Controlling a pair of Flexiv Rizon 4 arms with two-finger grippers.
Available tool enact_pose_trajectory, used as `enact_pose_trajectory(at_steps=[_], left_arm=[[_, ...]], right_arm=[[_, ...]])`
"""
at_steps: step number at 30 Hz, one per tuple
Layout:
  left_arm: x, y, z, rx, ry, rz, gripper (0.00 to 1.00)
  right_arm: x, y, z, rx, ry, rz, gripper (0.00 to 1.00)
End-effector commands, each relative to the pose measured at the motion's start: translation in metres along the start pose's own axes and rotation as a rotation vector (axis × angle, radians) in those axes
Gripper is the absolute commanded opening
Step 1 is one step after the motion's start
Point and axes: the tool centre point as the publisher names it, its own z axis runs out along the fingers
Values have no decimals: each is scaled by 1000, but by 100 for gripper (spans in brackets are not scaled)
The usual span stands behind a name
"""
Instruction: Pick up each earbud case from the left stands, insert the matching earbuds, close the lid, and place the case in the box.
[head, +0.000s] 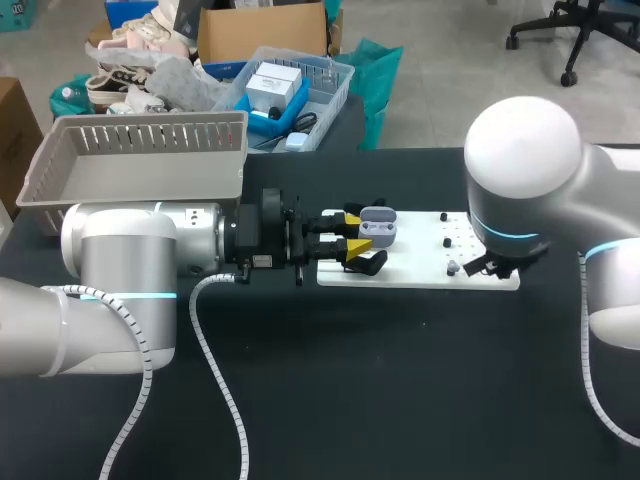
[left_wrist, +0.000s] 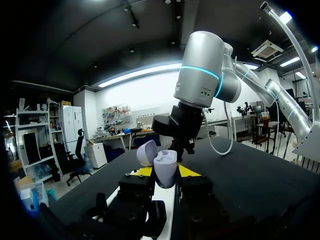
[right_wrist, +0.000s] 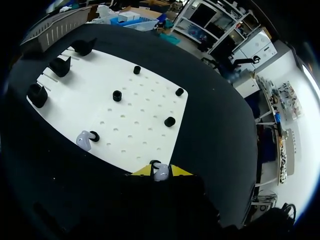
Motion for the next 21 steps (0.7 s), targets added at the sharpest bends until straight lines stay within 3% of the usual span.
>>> enact_pose_trajectory(at_steps=[1,10,21], left_arm=[[1,0,0,0,-2,1,0],[1,0,0,0,-2,1,0],[1,0,0,0,-2,1,0]], right_arm=[[0,-10,-19,-23,-24,15,0],[-18,-19,-79,-64,-85,22,0],[-34,8,-128,-118,-56,-29,0]])
